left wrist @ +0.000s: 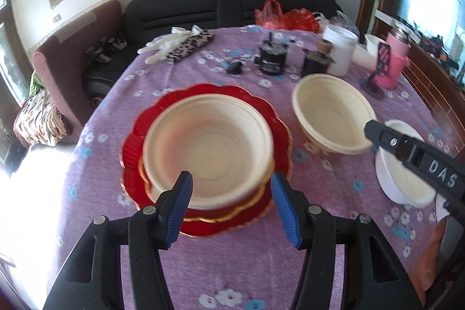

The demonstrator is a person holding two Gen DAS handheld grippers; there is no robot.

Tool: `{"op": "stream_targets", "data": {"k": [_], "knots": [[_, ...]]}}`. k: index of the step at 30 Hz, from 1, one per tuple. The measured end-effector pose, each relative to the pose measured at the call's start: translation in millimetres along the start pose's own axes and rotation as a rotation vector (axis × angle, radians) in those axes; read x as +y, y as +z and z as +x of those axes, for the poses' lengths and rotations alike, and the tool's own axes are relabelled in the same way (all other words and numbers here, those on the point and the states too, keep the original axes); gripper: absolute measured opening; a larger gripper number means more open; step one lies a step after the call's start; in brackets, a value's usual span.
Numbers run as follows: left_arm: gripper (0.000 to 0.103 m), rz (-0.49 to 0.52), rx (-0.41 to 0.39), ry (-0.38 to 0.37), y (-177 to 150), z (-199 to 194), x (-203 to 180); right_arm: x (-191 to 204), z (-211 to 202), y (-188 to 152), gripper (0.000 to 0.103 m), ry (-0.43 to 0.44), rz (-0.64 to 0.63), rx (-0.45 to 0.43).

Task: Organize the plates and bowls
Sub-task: 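Lower the beige plate onto the red plates and open both grippers, then move both grippers toward the rim of the white bowl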

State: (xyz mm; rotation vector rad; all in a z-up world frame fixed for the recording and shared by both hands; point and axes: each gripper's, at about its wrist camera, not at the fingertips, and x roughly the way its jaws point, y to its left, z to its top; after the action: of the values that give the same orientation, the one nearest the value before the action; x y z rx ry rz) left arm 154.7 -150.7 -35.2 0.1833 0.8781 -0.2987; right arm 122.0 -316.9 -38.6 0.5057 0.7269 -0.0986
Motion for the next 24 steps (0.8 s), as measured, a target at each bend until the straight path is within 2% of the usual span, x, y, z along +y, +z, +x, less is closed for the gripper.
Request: {"op": "stream_targets", "data": {"k": [8,12,14,18,24], "knots": [[0.055,0.068,0.021,-0.027,-15,-12,-51,-78,-66,-8,0.024,-0.133,0.052,-0.076],[0.055,0.089,0.031,-0.047,-24,-22,-74,-116,-98,-12,0.024,-0.162,0.1,-0.095],[0.057,0.101,0.035,-0.052,-26,-26,-85,-132,-109,-15,0.024,-0.162,0.124,-0.089],[0.068,0.101,0.047,-0.077,-26,-28,-106,-150,-121,-25,0.026,-0.138,0.153,-0.059],[0.07,0.077,0.104,-0.141,-10,-16,-134,-172,-120,-27,0.037,-0.088,0.226,-0.028]]}}
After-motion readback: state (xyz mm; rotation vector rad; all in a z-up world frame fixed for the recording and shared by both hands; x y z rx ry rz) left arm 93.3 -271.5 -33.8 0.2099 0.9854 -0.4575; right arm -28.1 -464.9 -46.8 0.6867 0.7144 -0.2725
